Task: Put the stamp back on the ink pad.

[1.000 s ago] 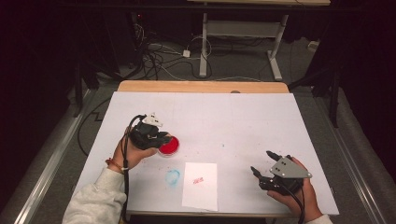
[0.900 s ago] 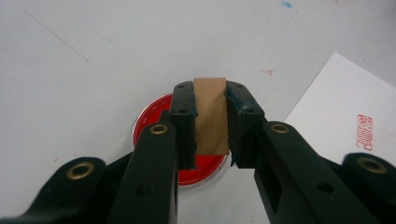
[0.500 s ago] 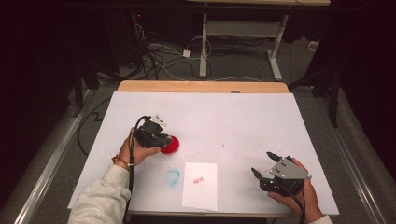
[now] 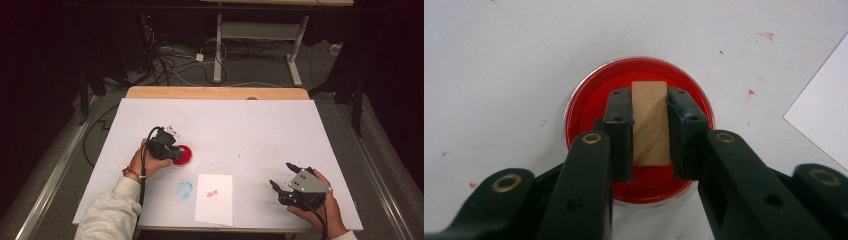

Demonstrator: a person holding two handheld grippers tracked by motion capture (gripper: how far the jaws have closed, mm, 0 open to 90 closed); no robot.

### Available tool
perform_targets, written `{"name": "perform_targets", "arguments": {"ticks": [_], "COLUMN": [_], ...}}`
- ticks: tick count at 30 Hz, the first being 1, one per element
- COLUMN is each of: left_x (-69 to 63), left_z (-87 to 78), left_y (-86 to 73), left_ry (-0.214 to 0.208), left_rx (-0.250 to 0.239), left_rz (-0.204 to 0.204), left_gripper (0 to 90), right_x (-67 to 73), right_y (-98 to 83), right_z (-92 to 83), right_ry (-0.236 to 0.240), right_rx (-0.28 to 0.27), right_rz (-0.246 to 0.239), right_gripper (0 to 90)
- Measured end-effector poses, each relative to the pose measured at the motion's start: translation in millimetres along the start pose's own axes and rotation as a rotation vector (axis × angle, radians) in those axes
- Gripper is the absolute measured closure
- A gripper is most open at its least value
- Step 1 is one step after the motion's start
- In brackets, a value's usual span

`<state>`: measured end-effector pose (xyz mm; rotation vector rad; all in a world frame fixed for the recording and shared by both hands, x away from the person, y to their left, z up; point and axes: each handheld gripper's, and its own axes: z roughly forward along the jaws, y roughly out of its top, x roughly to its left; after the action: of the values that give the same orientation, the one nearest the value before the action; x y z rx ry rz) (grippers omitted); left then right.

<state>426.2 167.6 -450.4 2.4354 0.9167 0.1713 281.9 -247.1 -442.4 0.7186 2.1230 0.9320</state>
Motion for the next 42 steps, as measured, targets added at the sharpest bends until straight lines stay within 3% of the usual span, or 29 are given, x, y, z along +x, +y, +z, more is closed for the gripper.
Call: {"name": "perform_targets", "arguments": {"ticks": [6,9,13,22,32,42], "left_x": [0.1,-0.5,-3.1,-5.9,-16.1,-34.5], "left_z": [-1.6,-4.1,-10.9,-18.5,-30.7,-41.1], "left_y": [-0.4,-0.7,-0.9,-0.7,0.3,1.5], "left_ry": [0.003,0.005,0.017,0.052,0.098,0.145], "left_rx": [-0.002,-0.018,-0.037,-0.079,-0.203,-0.325], "left_rz": [-0.003,-0.005,0.016,0.030,0.054,0.119], "left_gripper": [68.3,61.7,56.7,55.3,48.0,40.0], "right_x": [0.5,0.2,0.6,1.5,2.1,2.6], "right_y": [0.5,0.8,2.8,3.3,3.9,4.7], "right_z": [-0.4,-0.7,-3.4,-3.3,-3.8,-4.7], "right_ry": [0.002,0.007,0.013,0.019,0.019,0.020], "right_rx": [-0.004,-0.008,-0.027,-0.029,-0.031,-0.037], "right_rz": [-0.001,-0.004,0.002,-0.002,-0.004,-0.002], "right_gripper": [28.4,28.3,28.3,28.4,28.3,28.3]}}
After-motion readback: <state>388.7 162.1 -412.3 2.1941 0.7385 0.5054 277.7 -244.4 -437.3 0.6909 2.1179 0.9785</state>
